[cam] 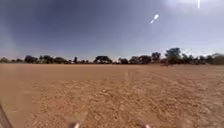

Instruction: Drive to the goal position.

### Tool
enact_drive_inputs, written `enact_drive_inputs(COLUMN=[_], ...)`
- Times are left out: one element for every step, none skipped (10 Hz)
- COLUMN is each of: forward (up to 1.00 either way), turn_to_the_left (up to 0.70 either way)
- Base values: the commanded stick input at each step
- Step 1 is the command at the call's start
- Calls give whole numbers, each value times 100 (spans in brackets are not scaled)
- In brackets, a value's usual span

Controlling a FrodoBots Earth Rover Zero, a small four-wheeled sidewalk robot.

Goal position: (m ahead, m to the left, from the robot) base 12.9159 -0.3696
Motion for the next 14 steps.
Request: enact_drive_inputs(forward=[45, 45, 45, 45, 45, 45, 45, 45, 45, 45, 45, 45, 45, 45], turn_to_the_left=[0, 0, 0, 0, 0, 0, 0, 0, 0, 0, 0, 0, 0, 0])
